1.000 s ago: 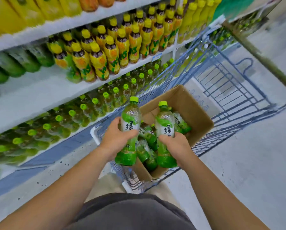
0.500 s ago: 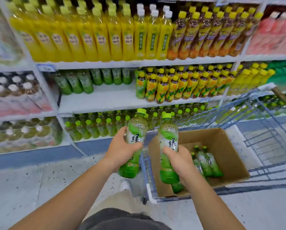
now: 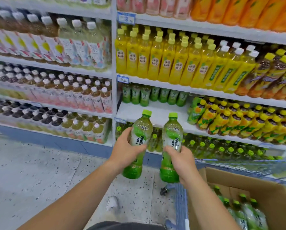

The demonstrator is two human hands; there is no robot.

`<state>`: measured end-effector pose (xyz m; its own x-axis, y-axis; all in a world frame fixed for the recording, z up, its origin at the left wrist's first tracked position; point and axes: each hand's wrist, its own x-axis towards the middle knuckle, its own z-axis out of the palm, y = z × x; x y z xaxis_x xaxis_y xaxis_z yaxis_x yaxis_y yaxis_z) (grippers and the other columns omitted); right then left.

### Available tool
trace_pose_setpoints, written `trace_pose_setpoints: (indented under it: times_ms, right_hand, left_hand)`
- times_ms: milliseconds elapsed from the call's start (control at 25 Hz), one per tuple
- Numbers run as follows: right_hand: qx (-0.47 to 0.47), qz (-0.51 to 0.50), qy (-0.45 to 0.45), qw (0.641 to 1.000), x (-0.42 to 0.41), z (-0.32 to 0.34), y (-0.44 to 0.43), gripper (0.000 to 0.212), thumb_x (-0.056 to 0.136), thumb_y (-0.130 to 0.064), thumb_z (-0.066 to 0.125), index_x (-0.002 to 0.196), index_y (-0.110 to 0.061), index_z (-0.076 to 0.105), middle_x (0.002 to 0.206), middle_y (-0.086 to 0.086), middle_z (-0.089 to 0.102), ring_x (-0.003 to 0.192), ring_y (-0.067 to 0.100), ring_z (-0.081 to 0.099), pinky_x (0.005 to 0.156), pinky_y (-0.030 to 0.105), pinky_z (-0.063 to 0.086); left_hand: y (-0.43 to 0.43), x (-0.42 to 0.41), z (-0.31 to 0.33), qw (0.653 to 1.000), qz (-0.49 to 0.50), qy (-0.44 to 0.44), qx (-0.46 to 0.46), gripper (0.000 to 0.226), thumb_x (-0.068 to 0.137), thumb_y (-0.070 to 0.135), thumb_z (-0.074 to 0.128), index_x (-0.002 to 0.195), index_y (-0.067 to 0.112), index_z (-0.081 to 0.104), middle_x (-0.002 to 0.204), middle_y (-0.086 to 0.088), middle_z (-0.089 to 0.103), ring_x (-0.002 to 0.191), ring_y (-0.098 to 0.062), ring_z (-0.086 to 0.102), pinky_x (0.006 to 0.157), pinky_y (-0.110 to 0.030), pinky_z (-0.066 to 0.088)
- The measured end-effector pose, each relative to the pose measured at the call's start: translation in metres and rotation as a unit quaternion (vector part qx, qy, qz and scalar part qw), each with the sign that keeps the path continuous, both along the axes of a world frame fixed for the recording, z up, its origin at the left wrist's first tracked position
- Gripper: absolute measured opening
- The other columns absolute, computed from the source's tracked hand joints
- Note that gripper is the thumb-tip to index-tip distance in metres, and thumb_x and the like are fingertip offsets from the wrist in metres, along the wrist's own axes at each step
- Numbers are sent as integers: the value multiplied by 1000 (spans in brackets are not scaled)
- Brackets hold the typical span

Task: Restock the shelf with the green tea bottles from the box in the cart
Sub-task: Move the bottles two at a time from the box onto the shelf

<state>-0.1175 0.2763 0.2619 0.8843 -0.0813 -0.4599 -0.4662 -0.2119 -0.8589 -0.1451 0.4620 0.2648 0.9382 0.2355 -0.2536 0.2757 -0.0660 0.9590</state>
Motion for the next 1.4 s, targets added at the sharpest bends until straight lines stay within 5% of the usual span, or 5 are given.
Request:
trace_pose_setpoints:
  times_ms: [360,520,1120,1280,1400]
  right_hand:
    - [-42,-14,11,999,93,-18,99,14,80,-21,76,92,-19,68,87,4,74,80,20,70,65,31,53]
    - [-67,-26,25,997,148,-55,107,13,78,-22,76,89,-20,69,85,4,75,78,21,71,68,37,56]
    - [-92,-27,-39,995,316,-214,67,16,74,-29,78,83,-17,71,79,8,74,80,31,71,71,50,60]
    - [-80,-53,-111,989,356,-229,50,16,73,-28,83,82,-25,70,72,-9,74,73,12,73,65,33,58]
    - [-93,-42,-147,984,376,-241,42,21,73,-30,87,84,-25,69,72,-13,73,65,-1,69,61,21,54]
  left_hand:
    - [95,94,-38,999,-32,25,1,57,73,15,85,120,37,63,95,7,76,82,-8,73,70,-28,61]
    - [110,158,-70,997,-55,43,17,49,72,17,86,112,37,64,91,13,76,79,-1,71,67,-19,57]
    - [67,351,-228,992,-56,-44,102,42,70,27,87,102,36,63,88,11,74,74,-2,70,68,-26,59]
    - [57,384,-241,988,-50,-94,116,46,73,25,86,110,35,59,94,16,70,79,7,64,65,-9,51]
    - [49,403,-248,987,-45,-116,103,46,75,23,86,111,35,61,94,18,71,80,8,65,70,-12,53]
